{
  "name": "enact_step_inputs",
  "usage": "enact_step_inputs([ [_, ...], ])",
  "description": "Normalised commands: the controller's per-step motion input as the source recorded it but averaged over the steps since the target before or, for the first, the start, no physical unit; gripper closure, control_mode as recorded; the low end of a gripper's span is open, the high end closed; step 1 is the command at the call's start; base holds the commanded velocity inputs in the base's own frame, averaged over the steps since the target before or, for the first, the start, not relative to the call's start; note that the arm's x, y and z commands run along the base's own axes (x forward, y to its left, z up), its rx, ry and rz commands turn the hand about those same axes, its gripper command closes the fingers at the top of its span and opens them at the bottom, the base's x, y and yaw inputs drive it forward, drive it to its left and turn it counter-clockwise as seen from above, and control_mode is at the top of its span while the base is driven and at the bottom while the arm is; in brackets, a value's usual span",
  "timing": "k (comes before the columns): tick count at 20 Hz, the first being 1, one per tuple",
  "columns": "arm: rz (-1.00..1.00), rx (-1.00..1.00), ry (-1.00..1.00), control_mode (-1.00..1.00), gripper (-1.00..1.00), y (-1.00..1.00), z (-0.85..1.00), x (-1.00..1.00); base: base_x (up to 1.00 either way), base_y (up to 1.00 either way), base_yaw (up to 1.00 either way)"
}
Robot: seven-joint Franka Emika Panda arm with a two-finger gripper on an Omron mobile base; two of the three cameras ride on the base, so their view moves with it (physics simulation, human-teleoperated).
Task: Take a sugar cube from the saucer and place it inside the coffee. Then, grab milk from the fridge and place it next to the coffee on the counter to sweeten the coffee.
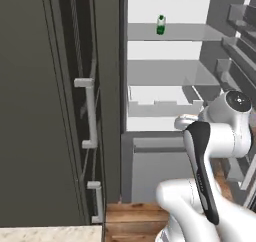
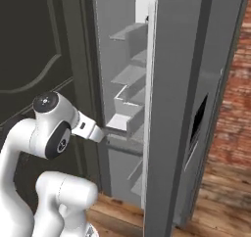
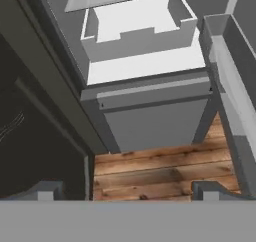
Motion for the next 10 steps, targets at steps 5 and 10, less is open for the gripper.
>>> enact_step_inputs([
  [5,0.00,0.00,0.00,1.00,-1.00,0.00,0.00,0.00,1.00,0.13,-0.25],
  [10,0.00,0.00,0.00,1.00,-1.00,0.00,0.00,0.00,0.93,0.14,-0.18],
])
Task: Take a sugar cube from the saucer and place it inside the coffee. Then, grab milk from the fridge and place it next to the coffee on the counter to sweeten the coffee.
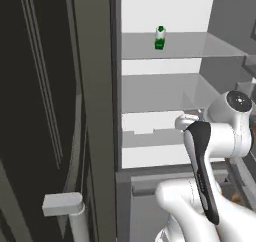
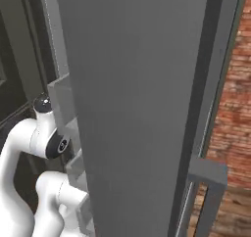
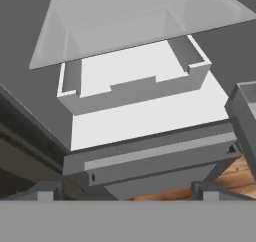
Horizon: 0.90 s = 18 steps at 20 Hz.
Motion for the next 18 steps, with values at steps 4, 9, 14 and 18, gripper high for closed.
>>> enact_step_inputs([
  [4,0.00,0.00,0.00,1.00,-1.00,0.00,0.00,0.00,0.68,0.11,-0.07],
  [9,0.00,0.00,-0.10,-1.00,-1.00,0.04,0.29,0.27,0.22,0.03,0.00],
  [14,0.00,-0.06,-0.21,-1.00,-1.00,0.08,0.85,0.29,0.00,0.00,0.00],
  [18,0.00,-0.08,-0.16,-1.00,-1.00,0.06,1.00,0.03,0.00,0.00,0.00],
])
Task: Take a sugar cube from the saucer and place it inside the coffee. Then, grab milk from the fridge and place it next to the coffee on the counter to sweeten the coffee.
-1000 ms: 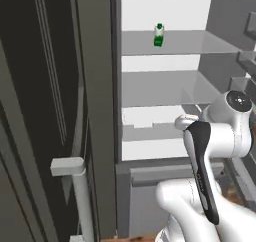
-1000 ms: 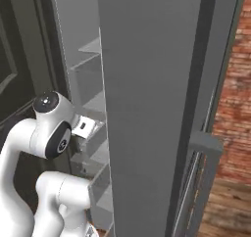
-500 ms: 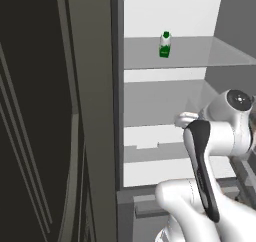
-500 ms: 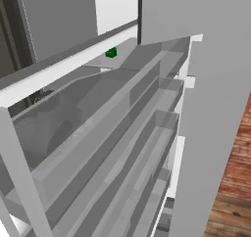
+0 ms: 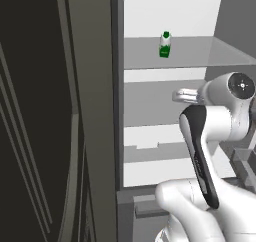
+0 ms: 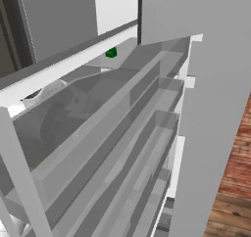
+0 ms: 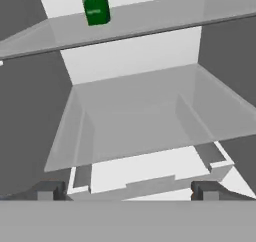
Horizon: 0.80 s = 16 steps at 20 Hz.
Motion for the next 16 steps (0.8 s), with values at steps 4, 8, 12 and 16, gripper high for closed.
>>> enact_step_inputs([
  [4,0.00,-0.03,-0.12,-1.00,-1.00,0.00,1.00,0.00,0.00,0.00,0.00],
  [8,0.00,0.00,-0.06,-1.00,-1.00,0.00,1.00,0.00,0.00,0.00,0.00],
  [12,0.02,0.00,-0.01,-1.00,-1.00,0.00,0.70,0.00,0.00,0.00,0.00],
  [16,0.03,-0.03,-0.03,-1.00,-1.00,0.03,0.02,0.03,0.00,0.00,0.00],
])
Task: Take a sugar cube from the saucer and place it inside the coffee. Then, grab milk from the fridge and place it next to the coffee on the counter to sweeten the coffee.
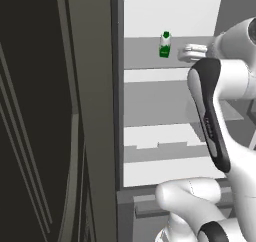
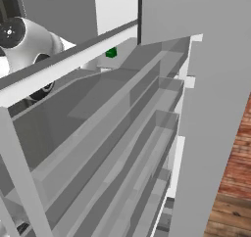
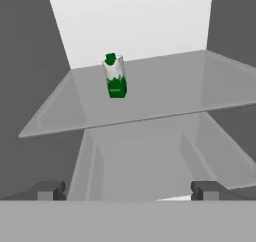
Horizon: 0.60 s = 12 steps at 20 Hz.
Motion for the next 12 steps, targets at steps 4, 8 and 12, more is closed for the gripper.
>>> enact_step_inputs([
  [4,0.00,-0.08,-0.06,-1.00,-1.00,0.00,0.00,0.54,0.00,0.00,0.00],
  [8,0.00,-0.04,-0.05,-1.00,-1.00,0.05,0.00,0.67,0.00,0.00,0.00],
  [12,0.00,-0.03,-0.01,-1.00,-1.00,0.03,-0.01,0.72,0.00,0.00,0.00],
])
